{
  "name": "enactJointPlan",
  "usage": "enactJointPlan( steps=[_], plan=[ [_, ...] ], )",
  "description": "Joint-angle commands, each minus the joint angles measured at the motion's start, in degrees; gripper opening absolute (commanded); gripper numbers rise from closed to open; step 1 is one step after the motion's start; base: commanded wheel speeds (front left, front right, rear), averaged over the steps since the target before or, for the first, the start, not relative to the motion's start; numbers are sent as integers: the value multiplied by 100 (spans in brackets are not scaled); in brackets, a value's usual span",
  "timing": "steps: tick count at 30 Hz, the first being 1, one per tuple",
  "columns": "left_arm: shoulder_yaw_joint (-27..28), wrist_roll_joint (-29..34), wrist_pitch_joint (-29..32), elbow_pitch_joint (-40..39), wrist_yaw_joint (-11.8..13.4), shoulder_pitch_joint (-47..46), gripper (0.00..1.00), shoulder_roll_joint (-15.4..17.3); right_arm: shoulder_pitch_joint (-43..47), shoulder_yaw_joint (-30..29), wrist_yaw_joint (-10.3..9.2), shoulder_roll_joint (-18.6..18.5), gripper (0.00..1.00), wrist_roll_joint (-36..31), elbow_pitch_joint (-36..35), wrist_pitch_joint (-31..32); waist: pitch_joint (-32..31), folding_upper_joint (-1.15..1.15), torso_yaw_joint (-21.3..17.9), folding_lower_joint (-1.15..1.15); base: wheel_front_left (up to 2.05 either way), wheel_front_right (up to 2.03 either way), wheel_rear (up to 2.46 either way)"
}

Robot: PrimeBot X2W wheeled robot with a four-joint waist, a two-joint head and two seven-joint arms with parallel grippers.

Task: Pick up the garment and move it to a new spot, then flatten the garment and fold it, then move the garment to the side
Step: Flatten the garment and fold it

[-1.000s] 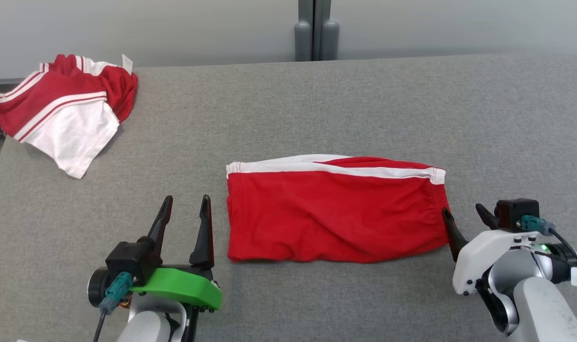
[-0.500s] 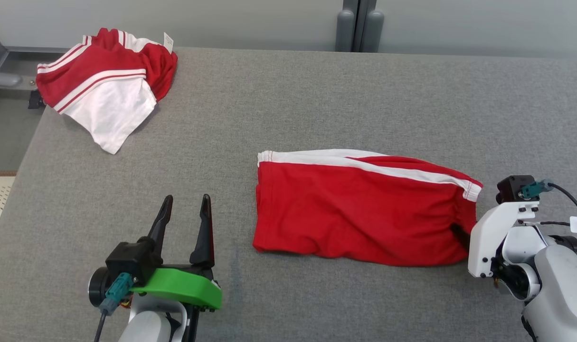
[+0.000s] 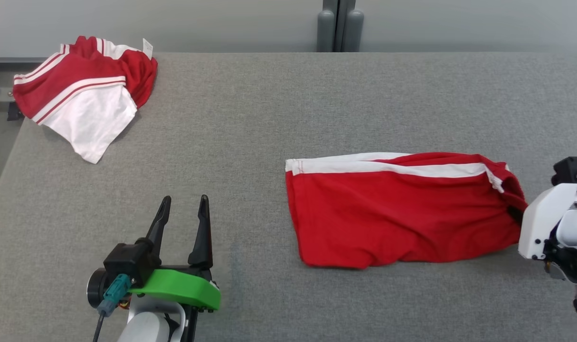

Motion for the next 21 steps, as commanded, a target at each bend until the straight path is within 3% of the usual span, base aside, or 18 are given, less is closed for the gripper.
enactJointPlan(
  steps=[1,4,8,16,21],
  plan=[
    [34,49,-3,-3,-20,77,100,6,68,-66,-10,-92,0,32,-41,31,17,0,-85,0,0,0,0],
    [44,58,-2,-5,-32,71,100,2,162,-175,-10,-116,0,161,-166,98,33,0,-161,0,0,0,0],
    [50,77,-3,10,-44,46,100,0,235,-174,-9,117,0,592,-550,168,46,0,-231,0,0,0,0],
    [36,94,-3,49,-77,-74,100,-13,325,298,-9,487,0,1215,-1600,260,33,0,-205,0,0,0,0],
    [52,102,-4,39,-80,-99,100,-34,228,639,-9,745,0,1295,-1842,193,38,0,-86,0,0,0,0]
  ],
)
